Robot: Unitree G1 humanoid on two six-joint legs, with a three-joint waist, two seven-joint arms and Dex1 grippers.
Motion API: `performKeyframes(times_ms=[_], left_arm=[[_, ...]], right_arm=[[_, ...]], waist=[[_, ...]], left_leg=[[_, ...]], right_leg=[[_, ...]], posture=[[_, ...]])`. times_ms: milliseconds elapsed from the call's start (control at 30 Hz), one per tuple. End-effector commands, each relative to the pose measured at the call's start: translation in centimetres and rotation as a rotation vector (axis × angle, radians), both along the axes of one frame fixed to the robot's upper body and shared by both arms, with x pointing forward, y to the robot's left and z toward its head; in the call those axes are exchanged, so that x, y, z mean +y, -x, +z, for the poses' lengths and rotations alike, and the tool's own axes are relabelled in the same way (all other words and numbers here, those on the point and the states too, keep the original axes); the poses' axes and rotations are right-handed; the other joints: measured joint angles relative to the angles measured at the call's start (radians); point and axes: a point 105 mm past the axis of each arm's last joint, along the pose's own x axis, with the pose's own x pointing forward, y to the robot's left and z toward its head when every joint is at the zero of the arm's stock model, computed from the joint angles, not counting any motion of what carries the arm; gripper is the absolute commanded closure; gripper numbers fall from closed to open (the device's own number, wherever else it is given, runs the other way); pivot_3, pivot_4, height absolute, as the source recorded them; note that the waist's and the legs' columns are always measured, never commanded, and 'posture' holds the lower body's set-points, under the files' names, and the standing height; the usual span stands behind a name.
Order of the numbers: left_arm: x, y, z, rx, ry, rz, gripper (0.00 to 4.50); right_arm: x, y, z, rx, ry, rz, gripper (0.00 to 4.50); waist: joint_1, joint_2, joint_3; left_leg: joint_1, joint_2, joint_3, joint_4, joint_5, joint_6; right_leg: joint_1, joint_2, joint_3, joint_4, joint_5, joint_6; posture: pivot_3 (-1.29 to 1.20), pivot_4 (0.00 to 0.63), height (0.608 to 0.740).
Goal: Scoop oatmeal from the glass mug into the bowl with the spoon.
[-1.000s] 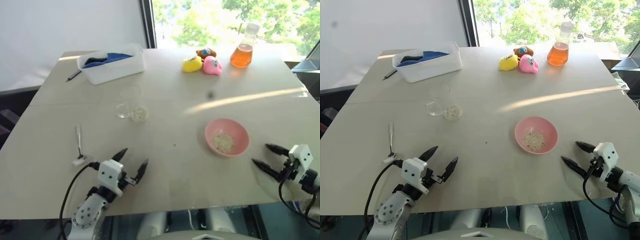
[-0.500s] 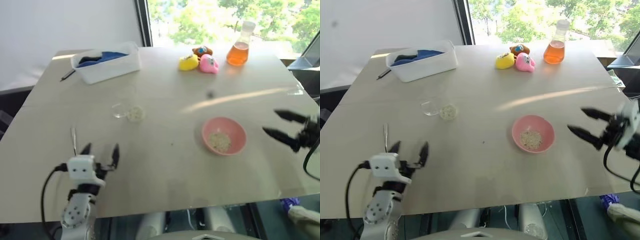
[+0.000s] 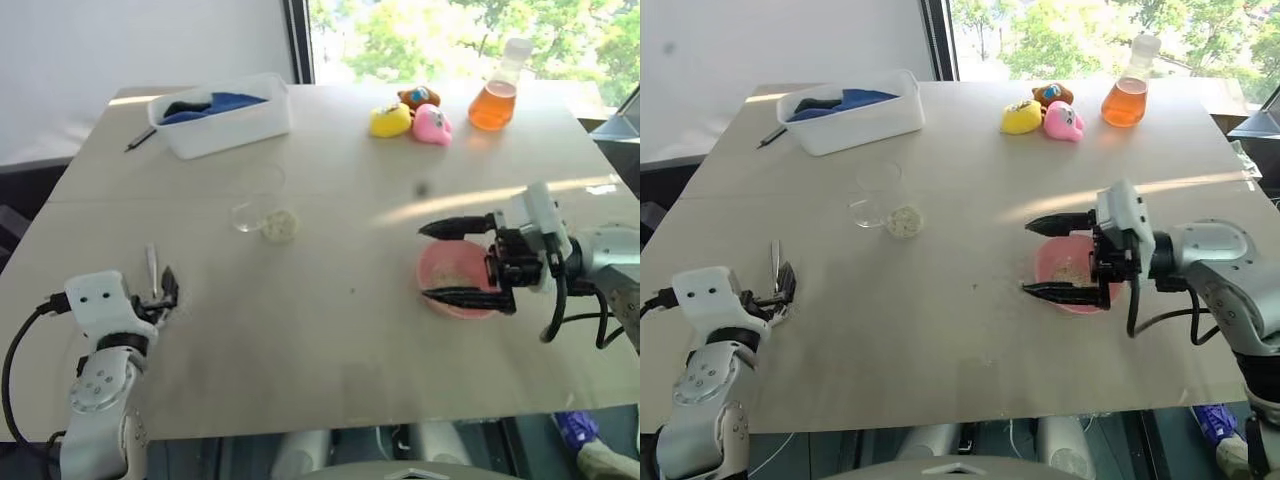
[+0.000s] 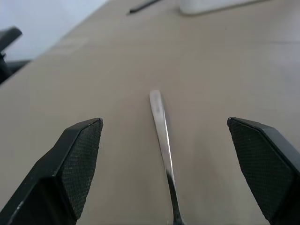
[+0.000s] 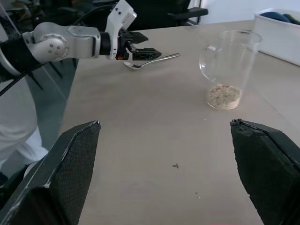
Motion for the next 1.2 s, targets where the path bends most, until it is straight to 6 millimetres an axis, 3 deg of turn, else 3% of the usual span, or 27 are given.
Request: performKeyframes(times_ms=[33, 167, 700, 800, 1067, 1200], left_arm=[[-0.5, 0.5, 1.4, -0.004, 0.015, 0.005, 0.0], [-0.9, 0.7, 0.9, 0.031, 0.04, 0.025, 0.0], [2.8, 0.6, -2.5, 0.281, 0.163, 0.037, 0.0], [2.3, 0.6, -3.4, 0.341, 0.2, -0.032, 0.89], [2.3, 0.7, -4.5, 0.355, 0.24, -0.032, 4.46], [2.2, 1.0, -5.2, 0.354, 0.245, -0.024, 4.46]], right_arm=[[0.0, -0.1, 1.0, -0.054, -0.001, 0.025, 0.03], [-0.1, -0.2, 1.0, -0.05, 0.001, 0.038, 0.03], [0.2, 0.0, 1.2, -0.054, -0.016, 0.017, 0.03], [0.3, 0.1, 1.2, -0.053, -0.028, 0.007, 0.0], [0.4, -0.1, 1.3, -0.06, -0.038, -0.003, 0.0], [0.5, -0.2, 1.3, -0.063, -0.042, -0.001, 0.0]], waist=[[0.001, 0.0, 0.0], [0.0, 0.0, 0.0], [-0.002, 0.001, 0.0], [-0.002, 0.002, -0.001], [-0.003, 0.008, -0.005], [-0.003, 0.012, -0.007]], left_leg=[[0.0, 0.0, -0.001, 0.0, 0.0, 0.0], [0.0, 0.0, -0.002, 0.0, 0.0, 0.0], [0.001, 0.0, -0.004, -0.001, 0.001, -0.002], [0.001, 0.0, -0.004, -0.001, 0.001, -0.002], [0.003, 0.0, -0.002, -0.002, 0.001, -0.002], [0.004, 0.0, -0.002, -0.002, 0.0, -0.001]], right_leg=[[0.0, 0.0, -0.001, 0.0, 0.0, 0.0], [0.0, 0.0, -0.002, 0.0, 0.0, 0.0], [0.0, 0.0, -0.003, 0.002, 0.001, -0.001], [0.0, 0.0, -0.003, 0.004, 0.001, -0.002], [0.0, 0.0, 0.0, 0.006, 0.001, -0.002], [0.0, 0.0, 0.0, 0.006, 0.001, -0.002]], posture=[[0.0, 0.15, 0.74], [0.0, 0.15, 0.74], [0.0, 0.15, 0.74], [0.0, 0.15, 0.74], [0.0, 0.15, 0.74], [0.0, 0.15, 0.74]])
